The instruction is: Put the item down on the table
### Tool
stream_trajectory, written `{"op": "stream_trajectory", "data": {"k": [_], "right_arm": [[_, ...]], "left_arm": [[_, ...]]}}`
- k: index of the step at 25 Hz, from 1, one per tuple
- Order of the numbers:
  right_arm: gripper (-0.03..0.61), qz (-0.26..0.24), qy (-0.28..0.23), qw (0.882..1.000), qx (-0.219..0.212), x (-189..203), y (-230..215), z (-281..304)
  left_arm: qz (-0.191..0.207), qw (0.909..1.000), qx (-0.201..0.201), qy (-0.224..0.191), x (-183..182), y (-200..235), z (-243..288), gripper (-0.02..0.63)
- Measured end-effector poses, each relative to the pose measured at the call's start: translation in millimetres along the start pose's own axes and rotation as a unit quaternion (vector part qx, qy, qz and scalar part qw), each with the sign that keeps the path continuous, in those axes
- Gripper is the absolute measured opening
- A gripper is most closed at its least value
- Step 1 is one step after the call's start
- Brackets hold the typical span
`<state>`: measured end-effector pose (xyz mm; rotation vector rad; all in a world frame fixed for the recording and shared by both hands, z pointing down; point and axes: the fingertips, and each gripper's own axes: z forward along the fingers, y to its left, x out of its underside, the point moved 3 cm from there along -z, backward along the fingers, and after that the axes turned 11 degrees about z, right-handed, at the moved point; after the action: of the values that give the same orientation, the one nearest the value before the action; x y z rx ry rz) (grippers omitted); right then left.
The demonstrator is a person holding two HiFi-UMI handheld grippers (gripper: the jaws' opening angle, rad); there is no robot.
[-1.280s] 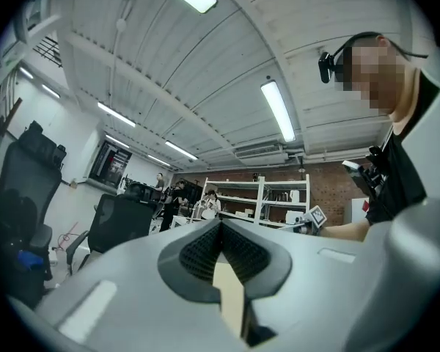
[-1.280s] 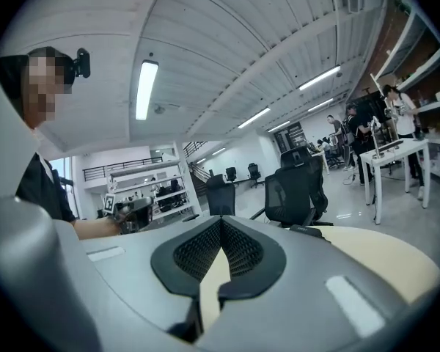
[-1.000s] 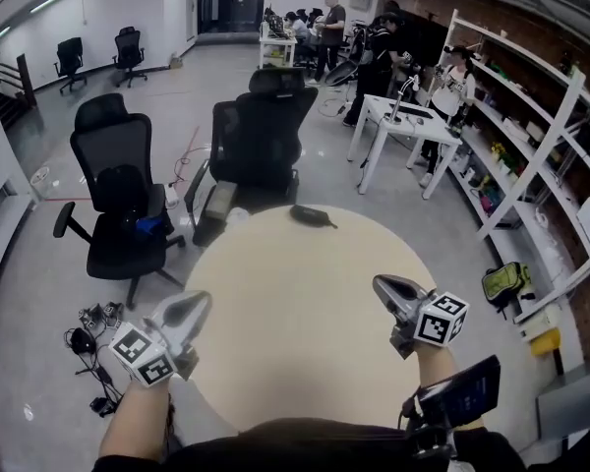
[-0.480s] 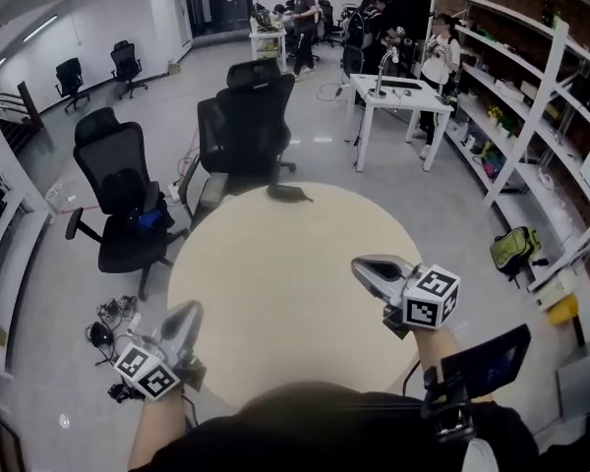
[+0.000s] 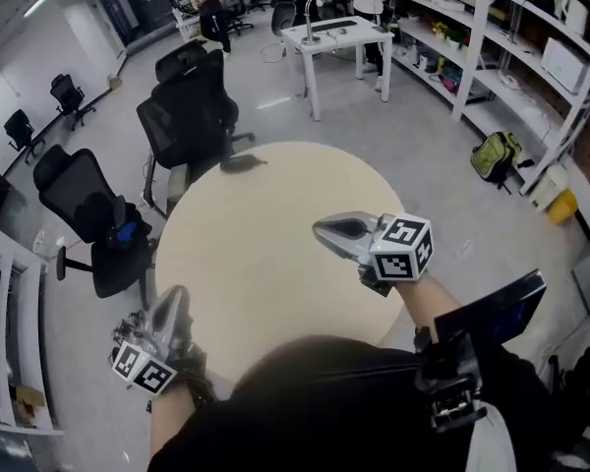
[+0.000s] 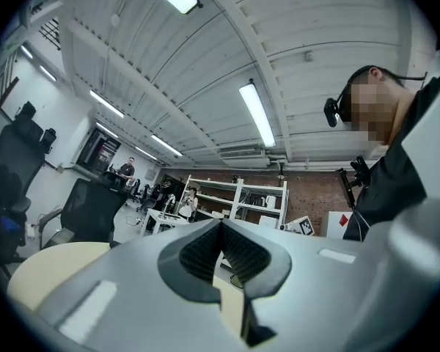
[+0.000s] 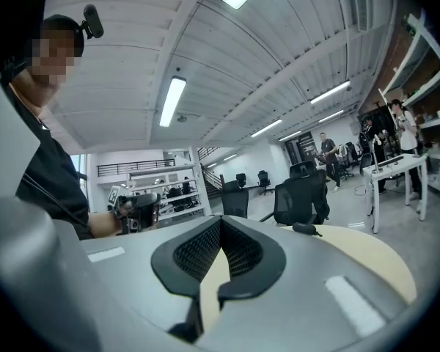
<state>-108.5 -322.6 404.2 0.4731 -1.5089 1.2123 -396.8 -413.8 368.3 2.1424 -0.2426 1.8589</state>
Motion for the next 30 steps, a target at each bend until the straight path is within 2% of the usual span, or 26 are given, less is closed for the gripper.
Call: {"op": "stream_trajectory", "data": {"k": [3, 6, 17, 30], "right_arm": [[0.014, 0.016, -0.002, 1.000, 0.006, 7.4, 8.0, 4.2], [0.014, 0.026, -0.005, 1.000, 0.003, 8.7, 17.7, 12.2], [0.012, 0.010, 0.015, 1.000, 0.007, 8.1, 30.3, 19.8], [0.012, -0.009, 0.028, 1.000, -0.006, 2.1, 29.4, 35.4]], "left_arm": [[0.012, 0.9998, 0.016, -0.003, -4.3, 1.1, -3.4, 0.000], [0.008, 0.9998, 0.020, 0.000, 1.3, 4.2, -12.7, 0.000], [-0.017, 0.9997, 0.018, -0.007, 11.4, 12.2, -21.9, 0.000], [-0.017, 0.9998, 0.002, -0.006, 15.0, 20.1, -27.9, 0.000]]}}
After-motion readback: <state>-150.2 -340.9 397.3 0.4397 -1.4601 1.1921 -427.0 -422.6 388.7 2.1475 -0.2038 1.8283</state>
